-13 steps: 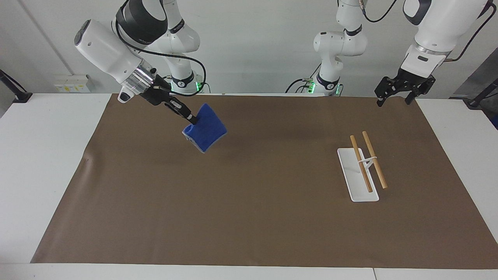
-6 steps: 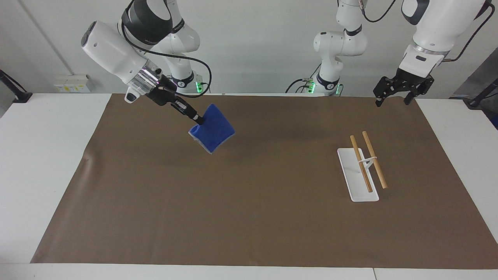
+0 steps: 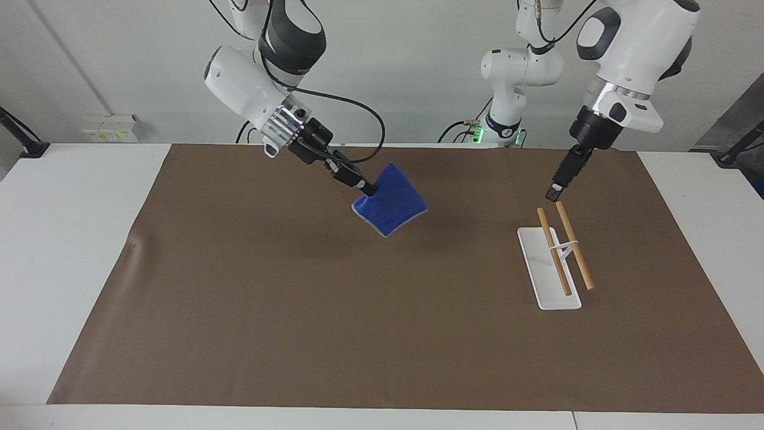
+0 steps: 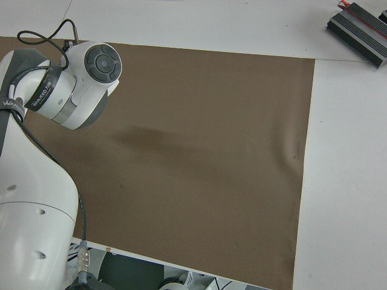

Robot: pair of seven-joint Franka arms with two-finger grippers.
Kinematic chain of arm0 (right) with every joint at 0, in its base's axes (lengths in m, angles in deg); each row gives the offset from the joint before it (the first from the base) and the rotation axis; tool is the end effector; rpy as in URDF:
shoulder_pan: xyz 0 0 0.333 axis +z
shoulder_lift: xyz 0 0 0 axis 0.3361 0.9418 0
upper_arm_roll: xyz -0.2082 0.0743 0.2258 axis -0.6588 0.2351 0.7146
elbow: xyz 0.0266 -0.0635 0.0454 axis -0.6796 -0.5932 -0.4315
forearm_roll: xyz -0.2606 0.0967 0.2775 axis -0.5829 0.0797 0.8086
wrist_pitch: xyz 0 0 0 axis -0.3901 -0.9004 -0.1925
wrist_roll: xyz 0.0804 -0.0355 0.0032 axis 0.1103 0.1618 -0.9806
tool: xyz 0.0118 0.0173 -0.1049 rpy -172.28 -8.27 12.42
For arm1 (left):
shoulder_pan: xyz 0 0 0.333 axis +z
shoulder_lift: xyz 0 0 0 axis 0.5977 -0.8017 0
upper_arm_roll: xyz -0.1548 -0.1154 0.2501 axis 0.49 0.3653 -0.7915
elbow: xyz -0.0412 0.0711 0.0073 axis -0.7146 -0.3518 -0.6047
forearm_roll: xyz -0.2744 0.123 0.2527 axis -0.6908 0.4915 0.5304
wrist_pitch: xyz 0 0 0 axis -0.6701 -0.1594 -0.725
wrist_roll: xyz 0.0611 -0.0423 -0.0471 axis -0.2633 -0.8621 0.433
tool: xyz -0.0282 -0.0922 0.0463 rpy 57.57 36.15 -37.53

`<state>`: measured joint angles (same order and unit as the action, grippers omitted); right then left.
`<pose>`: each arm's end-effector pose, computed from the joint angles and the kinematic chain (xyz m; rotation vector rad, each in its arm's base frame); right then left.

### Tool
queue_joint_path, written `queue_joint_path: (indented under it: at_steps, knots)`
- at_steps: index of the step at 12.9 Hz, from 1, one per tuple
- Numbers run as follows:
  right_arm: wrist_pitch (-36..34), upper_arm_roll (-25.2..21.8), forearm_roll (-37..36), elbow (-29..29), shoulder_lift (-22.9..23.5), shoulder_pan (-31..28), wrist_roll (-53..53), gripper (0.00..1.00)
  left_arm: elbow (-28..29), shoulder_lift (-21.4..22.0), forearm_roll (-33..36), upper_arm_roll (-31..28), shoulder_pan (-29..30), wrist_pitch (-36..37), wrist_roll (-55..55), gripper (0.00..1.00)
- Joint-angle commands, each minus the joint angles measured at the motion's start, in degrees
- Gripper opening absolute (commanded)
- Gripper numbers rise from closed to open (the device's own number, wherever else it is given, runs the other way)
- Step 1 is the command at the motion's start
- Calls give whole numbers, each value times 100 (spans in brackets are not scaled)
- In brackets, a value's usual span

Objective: Right arm passes towel to left arm to hang
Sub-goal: 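Hold the towel out with the right gripper while the left gripper grasps it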

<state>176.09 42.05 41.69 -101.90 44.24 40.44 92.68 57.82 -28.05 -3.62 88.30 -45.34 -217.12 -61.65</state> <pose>0.5437 0.2431 0.5231 -1.6238 1.3536 0.3063 0.5240 -0.1567 0.5941 2.3270 1.2920 0.2254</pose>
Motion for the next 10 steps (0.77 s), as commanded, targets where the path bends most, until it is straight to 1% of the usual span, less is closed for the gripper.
queue_joint_path:
  at_steps: [1,4,5,7,8,9,10]
  knots:
    - [447,8,633,17,234,265,52,0,224,189,-121,345,2,-304,-721,100]
    - [1246,16,1345,166,384,722,-1,0,311,172,-121,653,-6,-761,-1390,100]
    - [1370,16,1608,263,436,793,-1,0,372,120,-121,767,-7,-867,-1461,100]
    - [1407,8,2022,360,454,820,-9,0,670,32,-121,987,-7,-1314,-1532,100]
    - [1407,16,2259,404,455,820,-9,0,820,31,-121,1006,-7,-1482,-1550,100]
    - [1407,16,2435,439,455,829,-18,0,882,14,-121,1006,-15,-1518,-1541,100]
    - [1407,16,2463,465,472,820,-97,0,874,-39,-121,1015,-15,-1553,-1515,100]
